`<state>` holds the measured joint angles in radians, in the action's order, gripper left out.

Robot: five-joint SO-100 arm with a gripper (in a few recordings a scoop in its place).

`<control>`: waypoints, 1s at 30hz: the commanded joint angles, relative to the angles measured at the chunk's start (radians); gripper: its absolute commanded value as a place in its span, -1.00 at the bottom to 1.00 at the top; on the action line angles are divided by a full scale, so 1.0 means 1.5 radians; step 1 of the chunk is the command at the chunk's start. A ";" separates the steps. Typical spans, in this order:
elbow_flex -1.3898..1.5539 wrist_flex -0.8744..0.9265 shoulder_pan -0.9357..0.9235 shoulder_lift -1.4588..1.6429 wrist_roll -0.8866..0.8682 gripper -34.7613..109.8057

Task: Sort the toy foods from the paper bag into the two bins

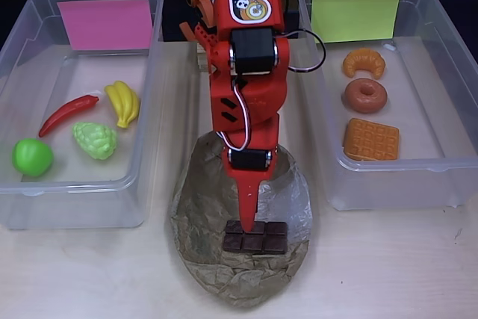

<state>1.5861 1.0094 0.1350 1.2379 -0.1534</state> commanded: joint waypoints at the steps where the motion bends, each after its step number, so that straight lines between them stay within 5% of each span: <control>1: -0.019 -0.056 0.012 -0.003 -0.099 -0.19; 10: -0.096 -0.097 0.024 -0.085 0.002 -0.13; 17: -0.114 -0.092 0.034 -0.124 0.042 -0.33; 30: -0.145 0.014 0.031 -0.114 0.012 -0.37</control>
<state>1.3975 1.0094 0.1641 1.0354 -0.1135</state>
